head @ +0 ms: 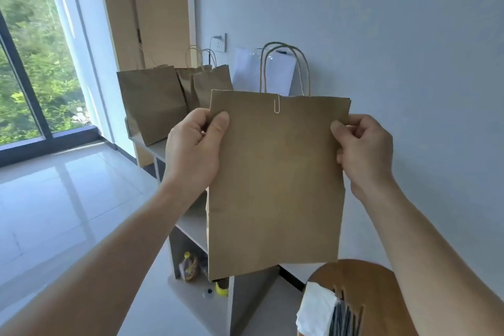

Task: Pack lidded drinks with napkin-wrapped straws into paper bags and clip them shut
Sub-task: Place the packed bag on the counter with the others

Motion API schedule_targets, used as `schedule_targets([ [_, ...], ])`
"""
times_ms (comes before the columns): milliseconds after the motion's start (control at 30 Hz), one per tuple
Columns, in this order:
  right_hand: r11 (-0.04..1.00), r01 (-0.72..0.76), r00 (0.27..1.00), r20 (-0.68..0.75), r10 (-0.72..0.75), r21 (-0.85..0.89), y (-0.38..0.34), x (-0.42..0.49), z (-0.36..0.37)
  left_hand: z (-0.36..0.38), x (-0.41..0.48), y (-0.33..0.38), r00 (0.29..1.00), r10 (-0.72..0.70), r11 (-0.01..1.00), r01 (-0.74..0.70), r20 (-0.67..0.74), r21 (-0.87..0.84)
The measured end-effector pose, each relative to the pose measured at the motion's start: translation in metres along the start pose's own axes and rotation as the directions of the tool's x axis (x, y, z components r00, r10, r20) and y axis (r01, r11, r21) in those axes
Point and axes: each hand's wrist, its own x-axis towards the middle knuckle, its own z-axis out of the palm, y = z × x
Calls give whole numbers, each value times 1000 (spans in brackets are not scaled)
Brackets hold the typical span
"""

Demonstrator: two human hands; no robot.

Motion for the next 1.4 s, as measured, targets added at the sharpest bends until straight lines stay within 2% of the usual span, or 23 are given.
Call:
schedule_targets([
  [267,989,125,981,142,-135,77,-29,66,131,-59,105,-20,970,132,983,-102,-204,151],
  [400,985,107,951,276,-142,138,-28,112,204,-80,159,-38,921,242,943,-150,-304,296],
  [600,993,-35,861,507,-28,114,0,168,311,-103,218,-99,898,259,879,-67,-355,472],
  [733,999,-25,799,601,3,29,36,192,376,-113,248,-151,922,192,832,28,-335,554],
  [1067,956,209,800,598,-46,-207,113,236,493,-131,319,-271,964,126,810,36,-234,585],
  [1267,812,457,783,597,-174,-363,125,260,526,-131,348,-312,961,167,822,-12,-220,569],
  [1400,735,504,805,556,-208,-454,131,277,529,-118,358,-323,977,148,848,-45,-153,528],
])
